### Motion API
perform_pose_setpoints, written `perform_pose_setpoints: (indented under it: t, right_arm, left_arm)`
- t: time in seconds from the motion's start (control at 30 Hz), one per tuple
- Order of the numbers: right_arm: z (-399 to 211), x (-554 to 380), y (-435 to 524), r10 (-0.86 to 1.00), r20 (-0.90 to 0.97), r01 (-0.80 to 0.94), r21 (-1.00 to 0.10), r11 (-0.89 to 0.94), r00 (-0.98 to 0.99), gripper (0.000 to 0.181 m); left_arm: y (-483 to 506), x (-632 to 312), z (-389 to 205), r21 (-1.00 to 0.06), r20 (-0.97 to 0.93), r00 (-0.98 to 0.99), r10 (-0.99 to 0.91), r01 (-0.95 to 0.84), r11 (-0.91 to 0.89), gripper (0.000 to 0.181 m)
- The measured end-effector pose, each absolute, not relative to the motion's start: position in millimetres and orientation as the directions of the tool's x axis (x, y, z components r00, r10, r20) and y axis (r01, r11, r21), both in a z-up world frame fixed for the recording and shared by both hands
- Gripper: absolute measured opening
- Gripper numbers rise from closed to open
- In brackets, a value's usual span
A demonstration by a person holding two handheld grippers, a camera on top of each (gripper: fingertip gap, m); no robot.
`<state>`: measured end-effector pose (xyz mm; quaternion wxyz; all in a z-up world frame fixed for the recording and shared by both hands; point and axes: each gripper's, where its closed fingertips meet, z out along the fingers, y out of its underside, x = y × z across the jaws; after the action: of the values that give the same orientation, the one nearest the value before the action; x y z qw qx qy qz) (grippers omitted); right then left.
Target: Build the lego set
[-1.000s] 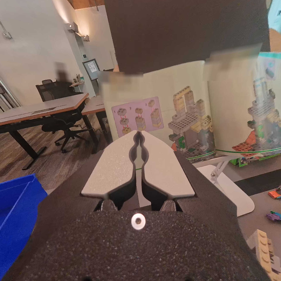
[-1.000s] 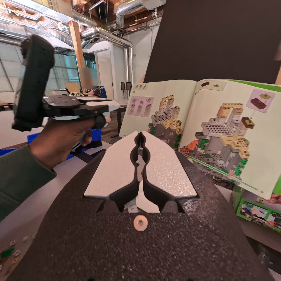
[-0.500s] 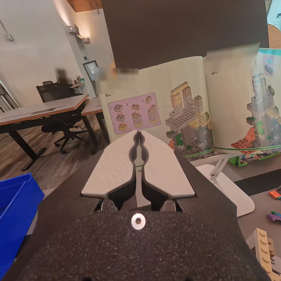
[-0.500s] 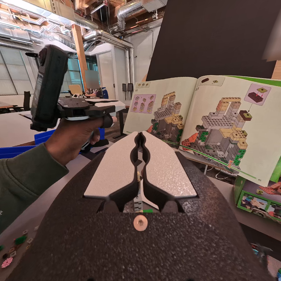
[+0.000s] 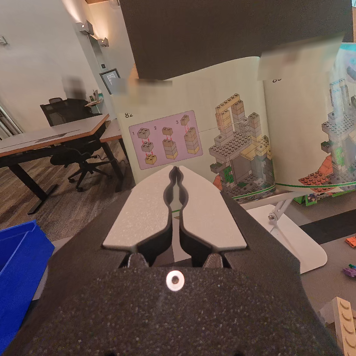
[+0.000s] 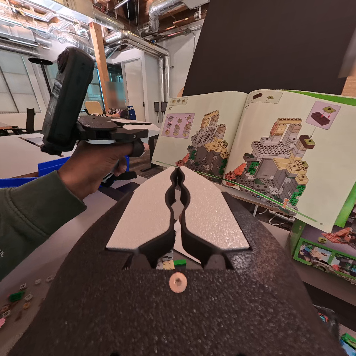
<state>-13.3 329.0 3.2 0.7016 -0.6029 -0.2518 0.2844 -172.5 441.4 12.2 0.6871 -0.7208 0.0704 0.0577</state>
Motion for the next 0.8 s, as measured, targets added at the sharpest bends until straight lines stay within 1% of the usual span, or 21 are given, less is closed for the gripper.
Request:
perform_pose_setpoints:
  t: [0.8]
  right_arm:
    - [-23, -17, 343, 0.701, 0.021, -0.044, -0.996, 0.075, 0.713, 0.0]
  left_arm:
    - [444, -177, -6, -0.981, -0.178, 0.984, -0.026, -0.179, -0.079, 0.0]
